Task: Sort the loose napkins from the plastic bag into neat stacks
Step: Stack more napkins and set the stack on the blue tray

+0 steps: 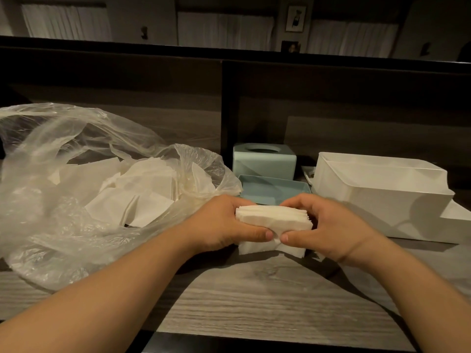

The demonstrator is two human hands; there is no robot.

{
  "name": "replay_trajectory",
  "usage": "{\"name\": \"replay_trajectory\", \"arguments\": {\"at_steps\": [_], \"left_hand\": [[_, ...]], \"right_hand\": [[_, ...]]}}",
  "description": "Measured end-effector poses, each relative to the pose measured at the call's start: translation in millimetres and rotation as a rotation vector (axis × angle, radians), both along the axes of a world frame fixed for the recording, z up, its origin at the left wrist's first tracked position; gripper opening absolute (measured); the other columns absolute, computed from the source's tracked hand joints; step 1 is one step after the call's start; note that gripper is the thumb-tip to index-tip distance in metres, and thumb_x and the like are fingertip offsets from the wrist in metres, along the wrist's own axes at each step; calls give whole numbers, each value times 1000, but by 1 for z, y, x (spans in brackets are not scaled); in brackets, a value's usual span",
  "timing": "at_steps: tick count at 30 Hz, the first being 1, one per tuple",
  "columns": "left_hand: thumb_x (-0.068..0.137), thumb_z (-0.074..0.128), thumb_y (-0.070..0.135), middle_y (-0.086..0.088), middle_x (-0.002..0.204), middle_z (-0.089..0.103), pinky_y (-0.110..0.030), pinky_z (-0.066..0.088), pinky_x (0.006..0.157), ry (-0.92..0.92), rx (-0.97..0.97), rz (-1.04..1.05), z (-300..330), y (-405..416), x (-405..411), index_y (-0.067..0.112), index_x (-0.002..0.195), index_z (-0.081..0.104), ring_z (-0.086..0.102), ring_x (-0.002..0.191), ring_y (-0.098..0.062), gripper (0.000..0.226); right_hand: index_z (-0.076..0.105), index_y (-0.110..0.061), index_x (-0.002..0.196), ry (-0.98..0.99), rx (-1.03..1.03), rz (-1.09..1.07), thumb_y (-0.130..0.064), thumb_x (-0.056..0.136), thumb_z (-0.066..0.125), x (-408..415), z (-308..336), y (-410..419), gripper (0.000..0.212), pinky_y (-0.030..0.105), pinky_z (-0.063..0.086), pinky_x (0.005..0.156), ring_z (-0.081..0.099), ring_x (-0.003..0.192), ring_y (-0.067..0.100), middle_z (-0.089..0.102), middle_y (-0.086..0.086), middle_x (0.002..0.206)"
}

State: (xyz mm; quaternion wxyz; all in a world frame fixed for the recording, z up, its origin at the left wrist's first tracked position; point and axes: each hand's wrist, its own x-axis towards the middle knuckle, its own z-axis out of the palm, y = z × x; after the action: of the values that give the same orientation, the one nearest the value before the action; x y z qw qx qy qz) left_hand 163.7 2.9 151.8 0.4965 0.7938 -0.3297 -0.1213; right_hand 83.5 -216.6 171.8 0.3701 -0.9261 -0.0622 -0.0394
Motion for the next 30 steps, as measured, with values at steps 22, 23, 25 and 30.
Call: {"name": "replay_trajectory", "arguments": {"at_steps": [22, 23, 25, 30], "left_hand": [[71, 78, 34, 0, 93, 78, -22, 57, 76, 207, -406, 82, 15, -5, -7, 16, 103, 76, 73, 87, -13, 37], [72, 77, 35, 2, 93, 78, -21, 57, 74, 215, -410, 79, 16, -6, -8, 17, 104, 75, 73, 87, -11, 37], [78, 72, 38, 7, 93, 77, -18, 55, 71, 212, -429, 105, 19, -7, -10, 21, 106, 75, 72, 86, -7, 33], [106, 47, 39, 14, 102, 69, -28, 48, 87, 64, -460, 372, 19, -6, 0, 35, 114, 71, 62, 105, -13, 26]], "right_hand": [[68, -17, 118, 86, 913, -28, -28, 65, 93, 7, -4, 18, 60, 37, 57, 76, 71, 89, 22, 76, 9, 105], [68, -16, 118, 65, 981, -41, -25, 68, 86, 8, -3, 22, 54, 40, 58, 81, 72, 96, 23, 75, 10, 108], [66, -13, 120, 30, 1095, -64, -20, 72, 78, 11, 1, 25, 50, 42, 60, 87, 73, 104, 25, 76, 10, 110], [64, -19, 120, 2, 1235, -79, -11, 89, 67, 16, 24, 23, 32, 44, 60, 91, 74, 104, 24, 78, 3, 100]]}}
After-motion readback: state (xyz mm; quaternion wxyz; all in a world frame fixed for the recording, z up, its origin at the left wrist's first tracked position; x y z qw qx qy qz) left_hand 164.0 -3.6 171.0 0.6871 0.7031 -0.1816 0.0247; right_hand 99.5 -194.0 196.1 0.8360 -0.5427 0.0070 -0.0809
